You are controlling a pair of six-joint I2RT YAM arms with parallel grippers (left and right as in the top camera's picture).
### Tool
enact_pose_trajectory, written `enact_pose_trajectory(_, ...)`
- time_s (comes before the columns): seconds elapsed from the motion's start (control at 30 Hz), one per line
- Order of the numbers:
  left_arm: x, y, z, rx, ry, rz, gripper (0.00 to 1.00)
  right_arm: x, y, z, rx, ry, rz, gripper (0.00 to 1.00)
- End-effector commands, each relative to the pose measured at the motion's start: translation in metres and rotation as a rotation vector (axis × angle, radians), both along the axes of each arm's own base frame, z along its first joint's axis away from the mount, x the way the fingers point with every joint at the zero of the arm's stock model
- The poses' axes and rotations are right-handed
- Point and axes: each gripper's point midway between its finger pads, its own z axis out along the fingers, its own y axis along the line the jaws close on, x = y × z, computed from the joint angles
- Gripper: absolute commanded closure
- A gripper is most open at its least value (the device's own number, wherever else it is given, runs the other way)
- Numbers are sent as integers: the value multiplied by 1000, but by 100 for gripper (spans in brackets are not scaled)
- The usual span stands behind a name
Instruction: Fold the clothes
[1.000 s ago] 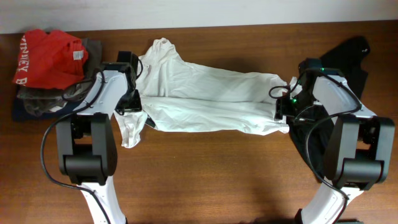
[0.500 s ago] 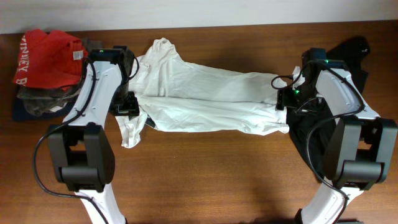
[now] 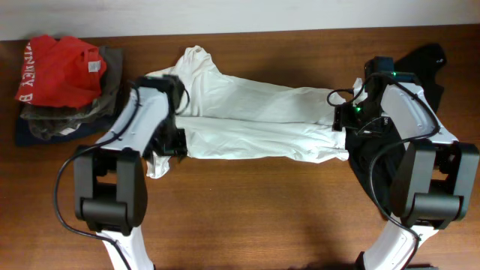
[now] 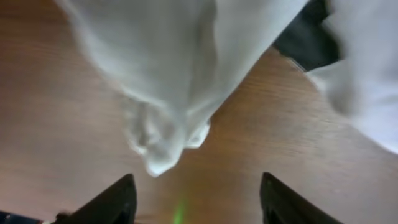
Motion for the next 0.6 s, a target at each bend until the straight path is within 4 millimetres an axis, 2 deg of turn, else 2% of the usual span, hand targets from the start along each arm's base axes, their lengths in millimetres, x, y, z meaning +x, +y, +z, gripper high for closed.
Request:
enact_pose_trajectory(0.0, -22, 9, -17, 22, 38, 52, 41, 5, -3, 1, -16, -10, 5, 24)
enact_pose_trajectory(0.13, -27, 20, -30, 56, 31, 77, 42, 5, -3, 1, -16, -11, 5, 24)
enact_pose_trajectory(0.3, -11, 29, -34, 91, -41, 71, 48, 5, -3, 1, -15, -11, 5, 24)
enact_pose_trajectory(0.43, 3, 33, -36, 119, -101, 63, 71, 5, -3, 1, -16, -11, 5, 24)
enact_pose_trajectory(0.53, 9, 46, -33, 192, -130, 46, 97, 5, -3, 1, -16, -11, 5, 24)
enact_pose_trajectory(0.57, 11, 50, -31, 221, -137, 40, 99, 5, -3, 1, -16, -11, 5, 24)
